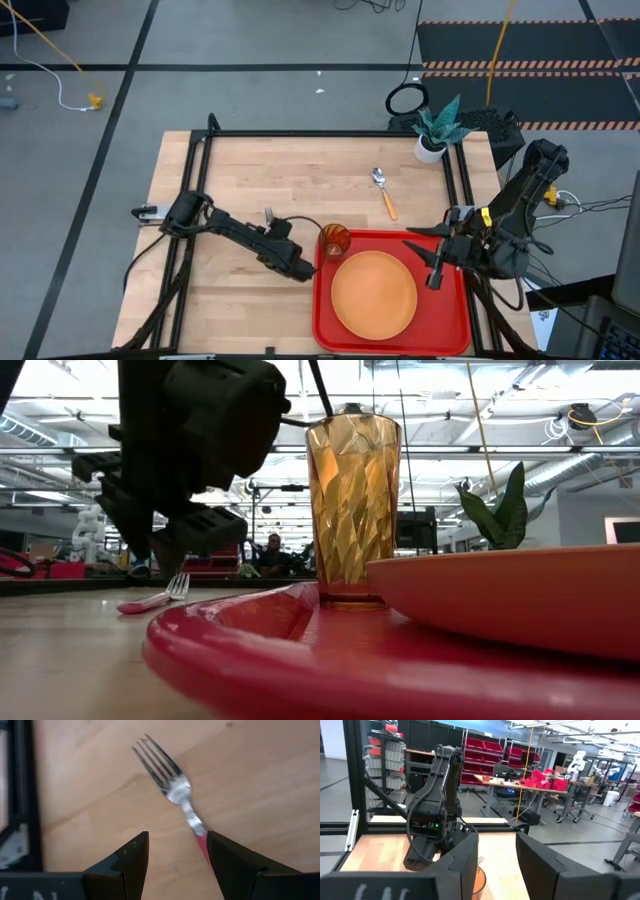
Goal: Pick and place plate/cup/fork/spoon on tray
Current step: Put the pink fork to the right of the orange plate on the red tray
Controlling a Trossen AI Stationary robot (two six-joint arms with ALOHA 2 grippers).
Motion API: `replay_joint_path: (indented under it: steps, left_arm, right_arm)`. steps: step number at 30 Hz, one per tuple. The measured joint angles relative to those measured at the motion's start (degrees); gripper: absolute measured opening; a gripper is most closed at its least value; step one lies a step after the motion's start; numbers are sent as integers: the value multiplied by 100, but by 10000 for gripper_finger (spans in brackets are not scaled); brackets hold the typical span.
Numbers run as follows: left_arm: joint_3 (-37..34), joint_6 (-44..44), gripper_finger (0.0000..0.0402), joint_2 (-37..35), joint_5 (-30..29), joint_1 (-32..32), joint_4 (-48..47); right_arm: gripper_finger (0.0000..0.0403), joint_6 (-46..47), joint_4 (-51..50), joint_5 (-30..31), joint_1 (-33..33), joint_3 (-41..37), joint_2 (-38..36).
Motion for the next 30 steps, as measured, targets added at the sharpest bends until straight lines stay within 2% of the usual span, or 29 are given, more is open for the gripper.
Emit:
replay_joint_path:
  steps: [5,10,12,16,22,26,30]
  left_arm:
    - [-82,-135,202,0,32,-4,-44]
    - [-145,-338,202,0,286,-27,-1019]
    - [-189,-414,202,-32,308,-76,-1100]
    - [-597,-568,202,-692,89,-141,-674]
    - [-1580,-1339,202,-1806,-179,-272,259]
    - [-2055,-1694,202,-2113,-189,-272,1361]
    - [-2206,-1655,202,-2126,-204,-212,2053]
  right_arm:
    - [128,-178,108,-2,0,2,-1]
    - [128,-180,108,-2,0,2,-1]
    - [128,-180,108,-2,0,2,0]
    - [128,-125,105,-2,2,2,-2]
    - [128,14,95,-28,31,2,22]
    - [128,38,112,-33,28,4,22]
    - [128,123,132,-40,28,4,22]
